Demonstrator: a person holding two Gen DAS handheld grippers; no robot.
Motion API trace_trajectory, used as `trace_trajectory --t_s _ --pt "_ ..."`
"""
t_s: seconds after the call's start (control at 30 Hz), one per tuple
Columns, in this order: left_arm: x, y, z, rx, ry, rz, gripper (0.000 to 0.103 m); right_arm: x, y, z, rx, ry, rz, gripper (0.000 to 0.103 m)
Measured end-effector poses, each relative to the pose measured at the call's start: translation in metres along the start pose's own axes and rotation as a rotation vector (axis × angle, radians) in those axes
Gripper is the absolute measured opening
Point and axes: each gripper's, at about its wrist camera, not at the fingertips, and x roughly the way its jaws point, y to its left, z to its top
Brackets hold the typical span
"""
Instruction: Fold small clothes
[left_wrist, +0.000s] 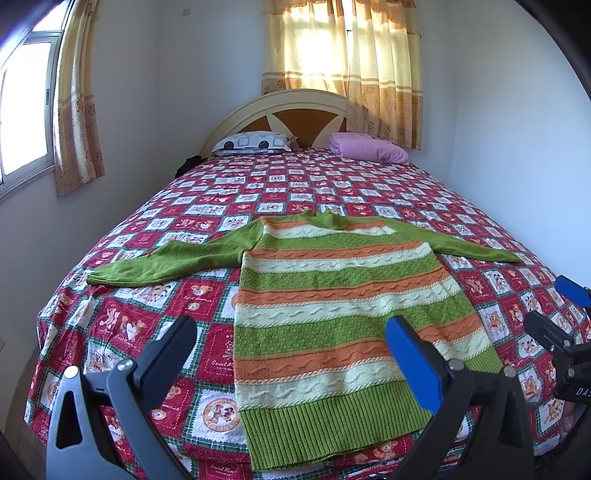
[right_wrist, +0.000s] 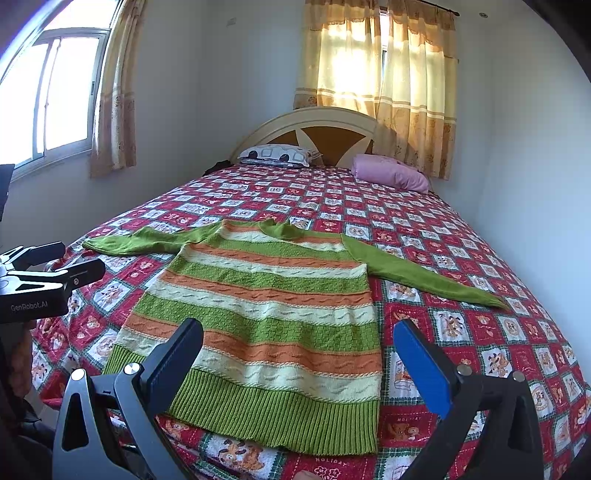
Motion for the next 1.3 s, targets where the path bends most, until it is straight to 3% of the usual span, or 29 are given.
trace_trajectory --t_s 1.3 --pt "0.007 -0.007 -0.006 0.032 0.021 0.006 0.103 0.000 -0.006 -0.007 0.002 0.013 0.024 0.102"
